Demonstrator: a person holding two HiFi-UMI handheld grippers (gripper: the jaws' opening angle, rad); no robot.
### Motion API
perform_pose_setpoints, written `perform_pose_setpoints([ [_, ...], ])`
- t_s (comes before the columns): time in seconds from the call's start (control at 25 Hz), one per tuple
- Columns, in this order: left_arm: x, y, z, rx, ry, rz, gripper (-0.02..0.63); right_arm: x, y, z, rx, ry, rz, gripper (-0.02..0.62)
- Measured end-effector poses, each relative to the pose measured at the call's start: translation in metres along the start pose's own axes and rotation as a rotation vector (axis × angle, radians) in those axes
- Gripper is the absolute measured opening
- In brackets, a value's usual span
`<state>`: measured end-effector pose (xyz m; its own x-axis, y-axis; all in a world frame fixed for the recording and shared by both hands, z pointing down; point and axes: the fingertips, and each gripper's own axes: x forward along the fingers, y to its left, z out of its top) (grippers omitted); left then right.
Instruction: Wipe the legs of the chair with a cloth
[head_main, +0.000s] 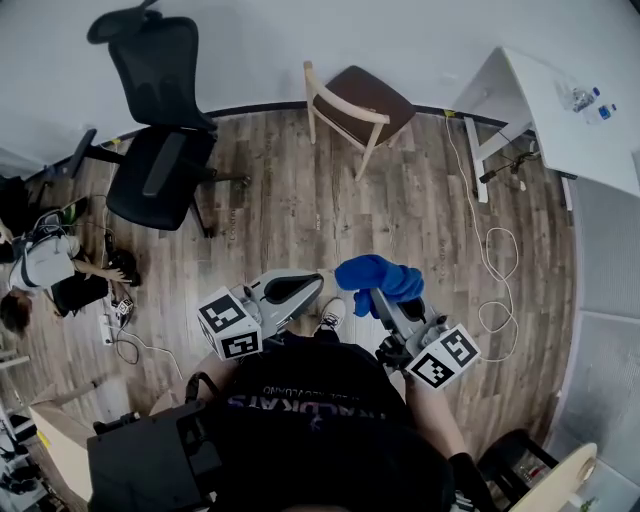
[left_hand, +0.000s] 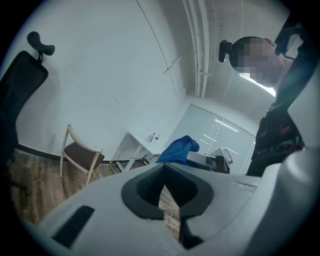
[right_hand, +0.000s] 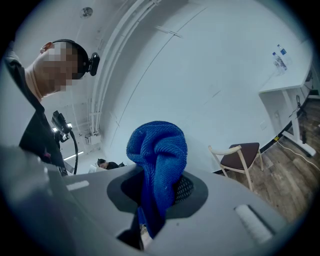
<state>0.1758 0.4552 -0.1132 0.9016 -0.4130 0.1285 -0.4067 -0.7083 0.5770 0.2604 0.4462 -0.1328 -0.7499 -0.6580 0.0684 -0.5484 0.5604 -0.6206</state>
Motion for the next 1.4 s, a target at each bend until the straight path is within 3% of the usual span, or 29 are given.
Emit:
perform_pose_setpoints([
  [0.32, 0.017, 0.004, 0.009, 0.001, -0.004, 0.03, 0.002, -0.005, -0.025, 0.017, 0.019, -0.011, 0.0, 0.075],
  [0.56, 0.017, 0.033, 0.021, -0.019, -0.002, -0.004, 0.002, 0.021, -0.033, 0.021, 0.02, -0.018, -0.039, 0.076],
  [0.76, 0.009, 0.076, 0.044, -0.022, 0.016, -0.05, 0.002, 0.06, -0.041, 0.026, 0.015, -0.042, -0.103, 0.077],
  [1.08, -0.015, 0.164, 0.116, 0.017, 0.066, -0.14, 0.002, 0.165, -0.044, 0.051, 0.011, -0.108, -0.188, 0.076],
  [1.4, -0.055, 0.249, 0.155, 0.007, 0.111, -0.165, 0.002, 0.26, -0.053, 0.058, 0.012, -0.135, -0.246, 0.076],
])
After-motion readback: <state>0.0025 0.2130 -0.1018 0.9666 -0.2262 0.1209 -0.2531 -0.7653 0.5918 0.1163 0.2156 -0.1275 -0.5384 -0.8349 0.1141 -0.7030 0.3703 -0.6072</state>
